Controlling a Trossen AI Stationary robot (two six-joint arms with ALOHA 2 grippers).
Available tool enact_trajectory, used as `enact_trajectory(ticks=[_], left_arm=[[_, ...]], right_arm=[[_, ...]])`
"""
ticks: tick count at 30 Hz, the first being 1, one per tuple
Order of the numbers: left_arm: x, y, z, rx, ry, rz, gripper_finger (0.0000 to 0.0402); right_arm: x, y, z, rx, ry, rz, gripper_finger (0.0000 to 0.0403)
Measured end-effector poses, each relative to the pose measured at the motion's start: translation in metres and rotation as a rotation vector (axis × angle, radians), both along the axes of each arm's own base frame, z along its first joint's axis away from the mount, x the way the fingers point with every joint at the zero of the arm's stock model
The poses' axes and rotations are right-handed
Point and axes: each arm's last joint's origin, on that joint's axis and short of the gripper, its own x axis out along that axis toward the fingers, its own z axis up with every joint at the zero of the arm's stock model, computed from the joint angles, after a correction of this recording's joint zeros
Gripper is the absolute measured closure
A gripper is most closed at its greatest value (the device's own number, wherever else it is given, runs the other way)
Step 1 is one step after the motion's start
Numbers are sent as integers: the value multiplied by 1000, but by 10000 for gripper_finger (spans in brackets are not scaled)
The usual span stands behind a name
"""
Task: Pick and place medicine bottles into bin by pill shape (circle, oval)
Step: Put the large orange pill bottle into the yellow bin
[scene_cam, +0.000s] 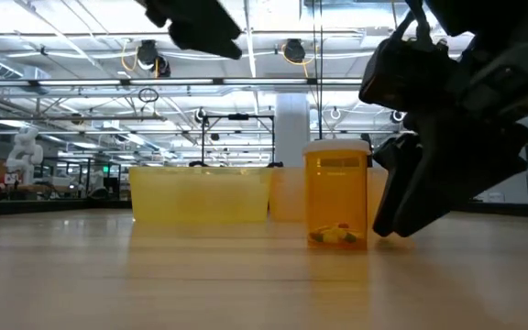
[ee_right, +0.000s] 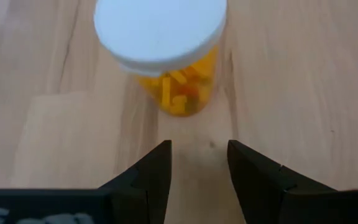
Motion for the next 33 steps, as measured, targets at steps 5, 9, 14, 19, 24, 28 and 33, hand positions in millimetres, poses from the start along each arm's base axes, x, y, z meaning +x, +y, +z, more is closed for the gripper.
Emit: enact_trajectory(ticks=[5,9,14,19,24,28,33], left_arm=[[27,-18,-10,-15,49,-107,105],[46,-34,-25,11,93,-197,106],[59,-52,-44,21,135,-227,106],[65,-52,-57,-46,173,-189,105],[73,-50,-66,-112,172,-193,104],[74,-50,-64,-128,157,-207,86],[74,-53,-63,-143,138,-208,39]], right_arm=[[-2,-1,0,-32,13,30,255],[-6,1,0,-37,47,54,255],[-8,1,2,-52,57,72,255],[-9,0,6,-63,48,82,255],[-9,0,8,-76,33,73,255],[-9,-1,8,-97,29,55,255],[-9,-1,8,-97,27,53,255]])
